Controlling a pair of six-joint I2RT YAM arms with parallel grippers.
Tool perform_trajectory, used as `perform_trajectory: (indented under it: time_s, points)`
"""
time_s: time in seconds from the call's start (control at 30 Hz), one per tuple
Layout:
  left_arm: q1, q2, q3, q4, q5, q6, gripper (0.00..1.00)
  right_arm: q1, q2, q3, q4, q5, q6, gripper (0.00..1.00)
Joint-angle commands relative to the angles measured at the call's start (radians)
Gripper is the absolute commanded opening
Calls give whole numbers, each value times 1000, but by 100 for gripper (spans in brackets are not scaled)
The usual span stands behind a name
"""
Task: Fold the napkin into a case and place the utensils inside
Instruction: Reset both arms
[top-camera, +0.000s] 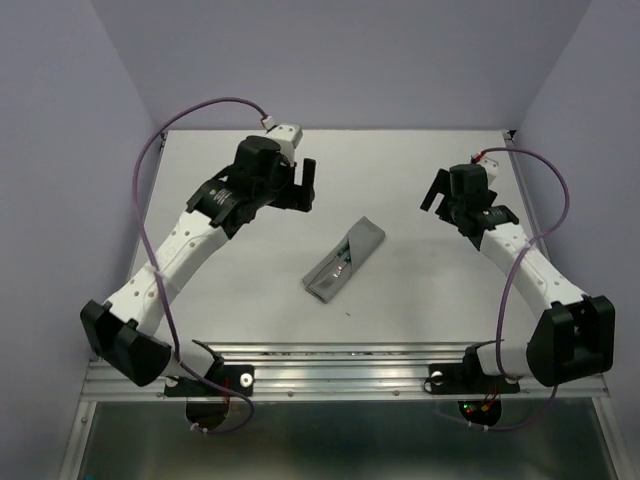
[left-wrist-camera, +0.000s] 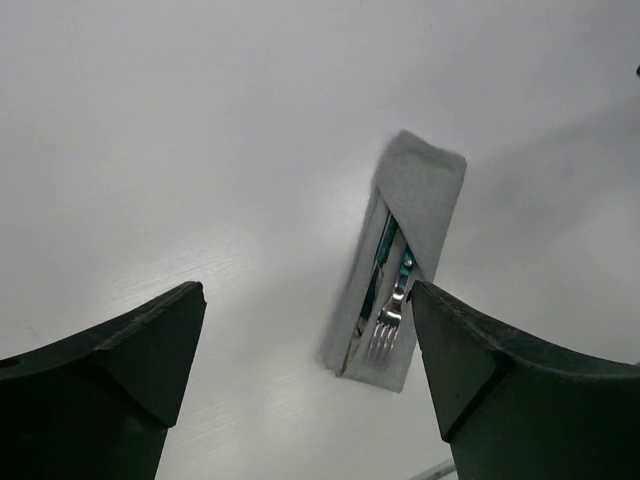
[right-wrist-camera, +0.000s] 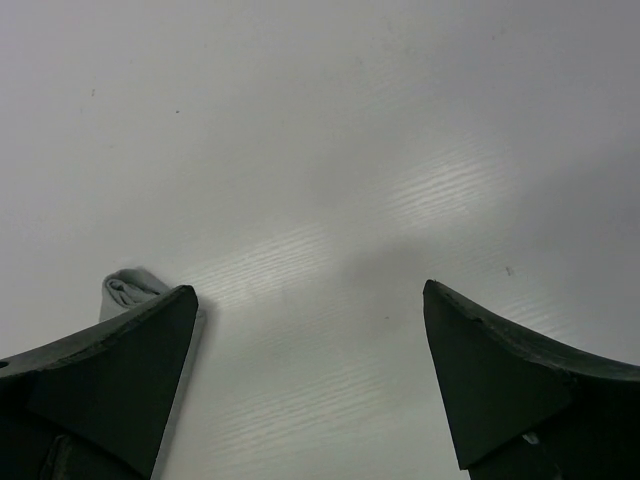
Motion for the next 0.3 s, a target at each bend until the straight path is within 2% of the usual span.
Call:
perform_trajectory:
  time_s: [0.0, 0.27]
  points:
    - [34, -166, -72, 203, -46, -68, 98, -5, -99, -54, -17, 110, 0, 100]
    - [55, -365, -238, 369, -233, -146, 99, -5, -265, -163, -12, 115, 8, 100]
